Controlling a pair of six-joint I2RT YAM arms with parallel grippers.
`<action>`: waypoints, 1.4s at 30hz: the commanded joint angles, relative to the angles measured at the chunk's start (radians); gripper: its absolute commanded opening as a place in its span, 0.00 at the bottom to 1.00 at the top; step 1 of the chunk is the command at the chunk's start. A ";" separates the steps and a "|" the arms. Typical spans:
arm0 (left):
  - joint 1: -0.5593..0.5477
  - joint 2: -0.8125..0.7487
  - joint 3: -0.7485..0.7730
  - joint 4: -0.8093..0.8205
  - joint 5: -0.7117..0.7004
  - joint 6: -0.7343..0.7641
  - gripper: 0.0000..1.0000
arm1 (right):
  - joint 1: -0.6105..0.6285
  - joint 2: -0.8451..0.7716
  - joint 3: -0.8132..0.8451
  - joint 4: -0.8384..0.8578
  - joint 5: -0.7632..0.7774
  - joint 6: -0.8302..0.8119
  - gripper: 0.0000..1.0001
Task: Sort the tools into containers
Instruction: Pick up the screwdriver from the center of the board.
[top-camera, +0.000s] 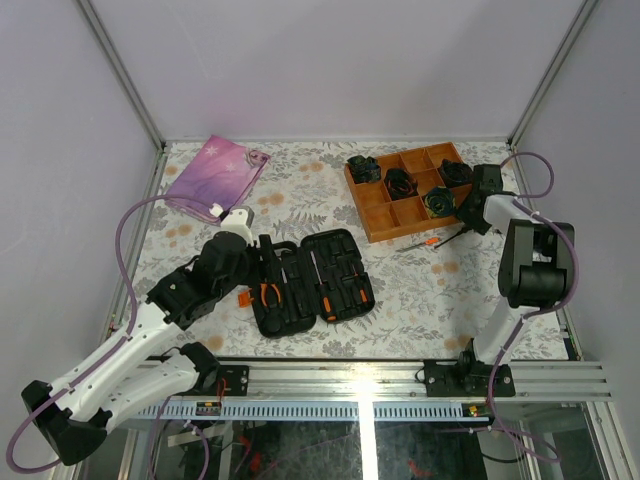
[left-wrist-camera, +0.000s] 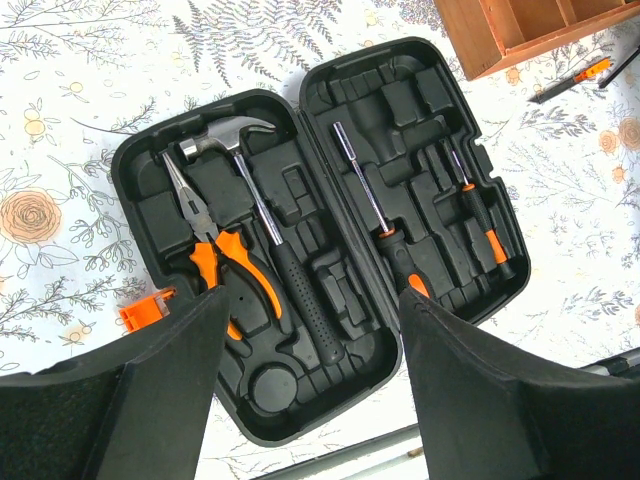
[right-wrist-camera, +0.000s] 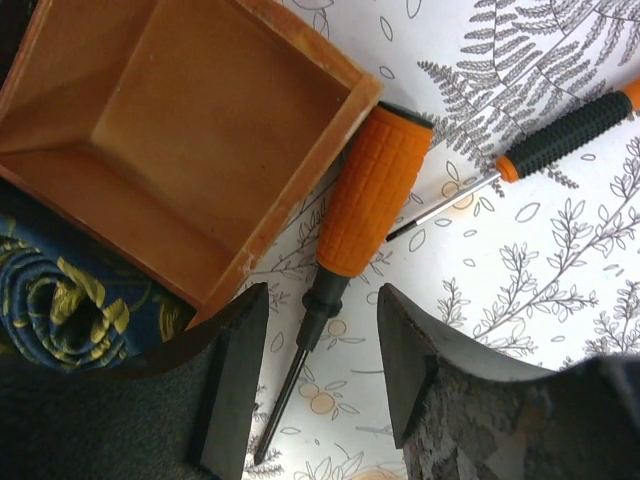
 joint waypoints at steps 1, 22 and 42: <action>0.006 0.001 -0.009 0.016 -0.003 0.017 0.68 | -0.012 0.032 0.061 0.010 0.031 0.011 0.54; 0.007 0.008 -0.008 0.016 -0.003 0.017 0.68 | -0.020 0.030 0.065 -0.023 0.001 0.003 0.17; 0.012 0.014 -0.004 0.033 0.053 0.010 0.68 | 0.073 -0.565 -0.153 -0.005 -0.148 -0.088 0.00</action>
